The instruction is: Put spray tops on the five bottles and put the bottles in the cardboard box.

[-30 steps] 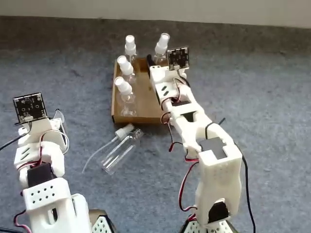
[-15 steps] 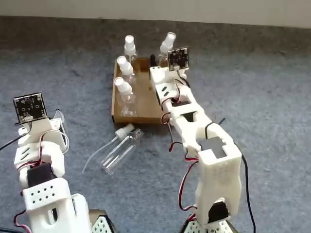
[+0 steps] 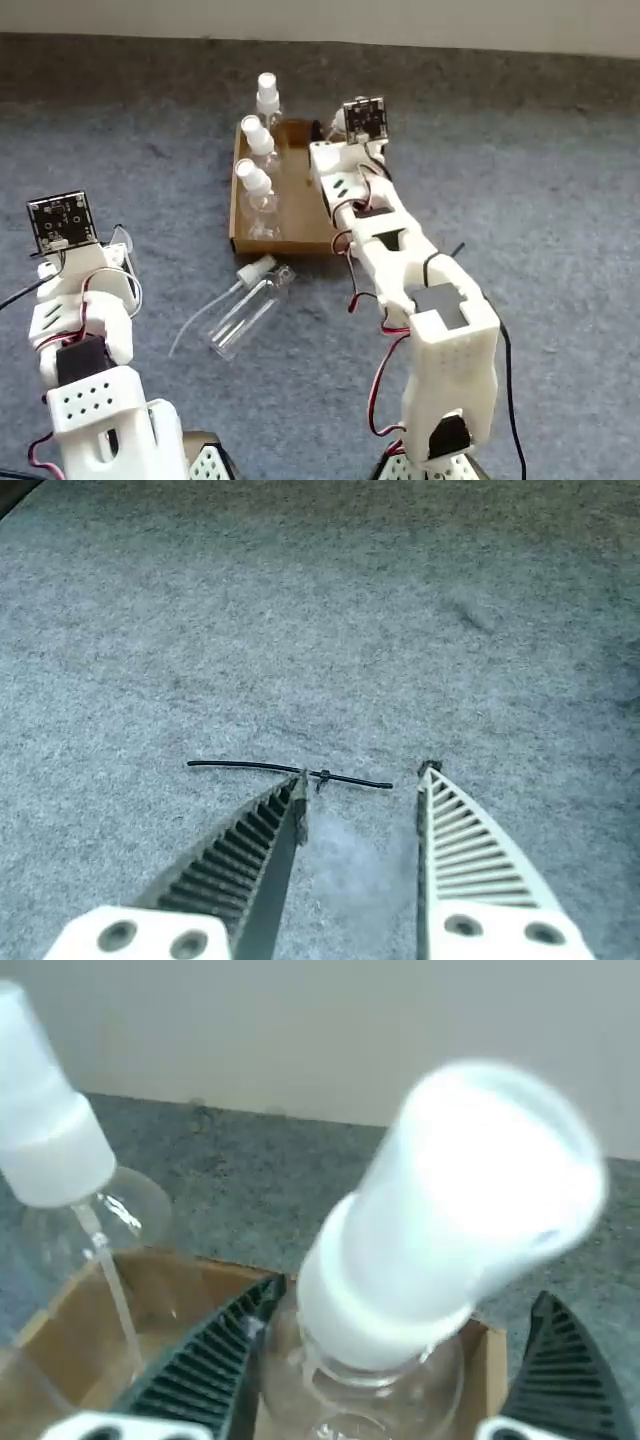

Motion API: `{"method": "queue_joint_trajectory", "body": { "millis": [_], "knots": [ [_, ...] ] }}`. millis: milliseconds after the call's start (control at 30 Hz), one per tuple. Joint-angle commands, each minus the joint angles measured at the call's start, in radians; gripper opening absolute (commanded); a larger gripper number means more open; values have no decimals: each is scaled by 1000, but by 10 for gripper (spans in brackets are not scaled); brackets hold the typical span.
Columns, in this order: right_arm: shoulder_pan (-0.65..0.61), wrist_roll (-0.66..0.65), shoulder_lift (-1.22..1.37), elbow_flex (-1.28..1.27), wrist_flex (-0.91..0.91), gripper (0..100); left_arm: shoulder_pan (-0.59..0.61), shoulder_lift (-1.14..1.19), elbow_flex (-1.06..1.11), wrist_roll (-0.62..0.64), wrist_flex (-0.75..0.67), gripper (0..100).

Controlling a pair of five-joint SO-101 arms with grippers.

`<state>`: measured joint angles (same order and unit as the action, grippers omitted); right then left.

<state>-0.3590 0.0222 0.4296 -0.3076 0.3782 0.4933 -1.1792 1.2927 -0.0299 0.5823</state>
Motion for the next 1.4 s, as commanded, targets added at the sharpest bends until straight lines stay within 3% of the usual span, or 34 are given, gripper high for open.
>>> {"method": "queue_joint_trajectory", "body": {
  "millis": [0, 300, 1000, 1367],
  "knots": [
    [7, 6, -105, 56, -104, 311, -19, -16, -2, 11, -17, 168],
    [8, 8, -108, 113, -130, 311, -19, -16, -2, 11, -14, 168],
    [13, 11, -110, 529, -552, 311, -19, -16, -2, 11, -14, 168],
    [13, 8, -110, 846, -906, 311, -19, -16, -2, 11, -14, 168]
  ]
}}
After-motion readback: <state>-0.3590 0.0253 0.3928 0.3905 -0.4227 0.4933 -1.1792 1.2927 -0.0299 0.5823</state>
